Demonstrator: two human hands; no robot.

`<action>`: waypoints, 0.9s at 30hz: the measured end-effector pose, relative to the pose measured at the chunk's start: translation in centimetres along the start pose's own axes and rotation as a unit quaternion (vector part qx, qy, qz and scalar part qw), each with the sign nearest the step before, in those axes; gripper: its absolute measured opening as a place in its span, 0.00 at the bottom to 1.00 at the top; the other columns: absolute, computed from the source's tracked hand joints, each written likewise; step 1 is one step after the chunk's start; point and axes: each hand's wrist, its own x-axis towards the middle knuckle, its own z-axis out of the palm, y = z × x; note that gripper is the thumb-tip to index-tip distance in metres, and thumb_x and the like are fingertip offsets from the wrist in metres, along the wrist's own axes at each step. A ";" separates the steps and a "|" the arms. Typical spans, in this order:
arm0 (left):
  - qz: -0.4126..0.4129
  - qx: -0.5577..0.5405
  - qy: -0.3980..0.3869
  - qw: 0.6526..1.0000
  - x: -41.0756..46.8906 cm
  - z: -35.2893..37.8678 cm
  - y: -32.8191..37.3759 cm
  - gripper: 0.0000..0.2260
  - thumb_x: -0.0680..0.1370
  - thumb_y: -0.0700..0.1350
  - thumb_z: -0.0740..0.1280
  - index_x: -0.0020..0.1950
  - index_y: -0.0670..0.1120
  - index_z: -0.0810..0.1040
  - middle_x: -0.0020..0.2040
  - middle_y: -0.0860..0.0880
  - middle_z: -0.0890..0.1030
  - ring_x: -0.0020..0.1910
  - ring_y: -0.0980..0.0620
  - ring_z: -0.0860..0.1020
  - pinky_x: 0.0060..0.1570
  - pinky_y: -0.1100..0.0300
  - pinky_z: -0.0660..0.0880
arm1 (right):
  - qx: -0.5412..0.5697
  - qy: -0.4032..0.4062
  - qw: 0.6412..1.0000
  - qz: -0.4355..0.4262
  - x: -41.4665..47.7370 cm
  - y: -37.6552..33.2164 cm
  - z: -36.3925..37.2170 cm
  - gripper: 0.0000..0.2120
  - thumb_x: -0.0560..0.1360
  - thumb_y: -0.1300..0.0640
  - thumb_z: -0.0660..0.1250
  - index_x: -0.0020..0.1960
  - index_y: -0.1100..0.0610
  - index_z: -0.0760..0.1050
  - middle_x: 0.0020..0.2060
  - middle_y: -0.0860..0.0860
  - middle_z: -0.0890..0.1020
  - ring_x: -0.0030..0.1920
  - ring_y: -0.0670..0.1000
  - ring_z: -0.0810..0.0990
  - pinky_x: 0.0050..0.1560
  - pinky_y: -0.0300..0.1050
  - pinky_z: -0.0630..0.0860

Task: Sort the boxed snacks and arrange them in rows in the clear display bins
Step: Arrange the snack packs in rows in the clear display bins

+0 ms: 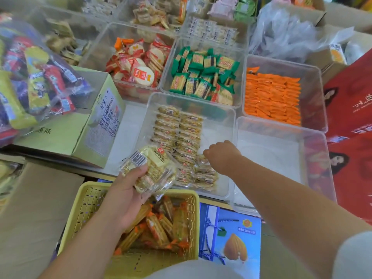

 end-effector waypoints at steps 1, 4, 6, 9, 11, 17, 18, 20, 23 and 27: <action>-0.002 0.002 0.003 1.000 0.0 -0.1 0.0 0.49 0.67 0.44 0.78 0.83 0.45 0.57 0.71 0.43 0.78 0.71 0.44 0.77 0.74 0.39 0.67 | 0.010 -0.019 1.000 -0.001 0.4 -0.2 0.3 0.14 0.78 0.65 0.61 0.61 0.53 0.75 0.43 0.49 0.76 0.48 0.55 0.78 0.49 0.48 0.70; -0.010 0.001 0.000 1.000 0.1 -0.2 0.1 0.59 0.61 0.45 0.82 0.85 0.46 0.50 0.74 0.42 0.75 0.71 0.43 0.76 0.73 0.38 0.68 | 0.044 -0.077 0.996 -0.002 1.5 -0.6 0.7 0.12 0.78 0.65 0.62 0.60 0.56 0.72 0.39 0.50 0.72 0.43 0.54 0.75 0.43 0.48 0.73; -0.014 -0.001 -0.004 1.000 0.1 -0.2 0.1 0.59 0.61 0.45 0.82 0.84 0.45 0.50 0.72 0.41 0.77 0.70 0.42 0.77 0.72 0.38 0.68 | 0.066 -0.108 0.992 -0.003 2.1 -0.4 0.7 0.11 0.79 0.63 0.62 0.61 0.55 0.71 0.43 0.51 0.74 0.46 0.54 0.76 0.44 0.47 0.74; -0.021 -0.013 0.001 1.000 0.3 -0.2 0.2 0.51 0.66 0.42 0.78 0.84 0.42 0.53 0.69 0.40 0.80 0.68 0.42 0.79 0.63 0.42 0.77 | 0.072 -0.128 0.989 -0.022 3.2 0.1 0.6 0.09 0.81 0.61 0.62 0.61 0.56 0.73 0.48 0.51 0.77 0.48 0.53 0.76 0.47 0.45 0.74; -0.024 -0.015 0.008 1.000 0.3 -0.1 0.2 0.50 0.67 0.42 0.77 0.83 0.41 0.53 0.70 0.40 0.79 0.68 0.42 0.78 0.54 0.45 0.81 | 0.070 -0.143 0.987 -0.032 3.8 0.3 0.6 0.08 0.81 0.61 0.63 0.60 0.57 0.75 0.48 0.50 0.77 0.47 0.52 0.76 0.47 0.44 0.73; -0.027 -0.033 0.004 0.999 0.6 -0.4 0.1 0.57 0.65 0.42 0.79 0.85 0.44 0.46 0.77 0.40 0.70 0.74 0.42 0.72 0.68 0.39 0.73 | 0.077 -0.165 0.983 -0.030 4.1 -0.1 1.4 0.15 0.77 0.68 0.64 0.63 0.59 0.73 0.49 0.52 0.79 0.45 0.52 0.78 0.47 0.45 0.77; -0.027 -0.035 0.005 0.999 0.6 -0.4 0.2 0.58 0.64 0.41 0.80 0.85 0.44 0.46 0.78 0.40 0.70 0.75 0.42 0.72 0.69 0.38 0.71 | 0.080 -0.163 0.983 -0.028 4.0 -0.2 1.5 0.17 0.77 0.68 0.64 0.64 0.59 0.72 0.49 0.52 0.79 0.46 0.52 0.78 0.48 0.45 0.78; -0.025 -0.036 0.008 0.999 0.5 -0.3 0.2 0.56 0.65 0.41 0.79 0.85 0.44 0.48 0.77 0.41 0.71 0.74 0.43 0.73 0.68 0.39 0.73 | 0.085 -0.157 0.984 -0.022 3.8 -0.5 1.5 0.18 0.77 0.67 0.63 0.65 0.57 0.71 0.51 0.53 0.80 0.49 0.53 0.80 0.51 0.46 0.79; -0.021 -0.038 0.008 0.999 0.4 -0.1 0.3 0.55 0.65 0.41 0.78 0.85 0.44 0.48 0.78 0.41 0.70 0.73 0.43 0.73 0.61 0.42 0.79 | 0.080 -0.132 0.988 0.005 2.7 -0.9 0.8 0.13 0.77 0.65 0.61 0.59 0.57 0.75 0.45 0.51 0.80 0.41 0.51 0.78 0.42 0.45 0.76; -0.017 -0.027 -0.003 0.999 -0.2 0.0 0.3 0.52 0.66 0.42 0.78 0.84 0.43 0.52 0.74 0.41 0.75 0.72 0.43 0.75 0.64 0.40 0.76 | 0.134 -0.012 0.990 0.041 -0.3 -1.7 -1.3 0.10 0.81 0.54 0.59 0.57 0.54 0.77 0.47 0.51 0.82 0.44 0.53 0.79 0.44 0.49 0.75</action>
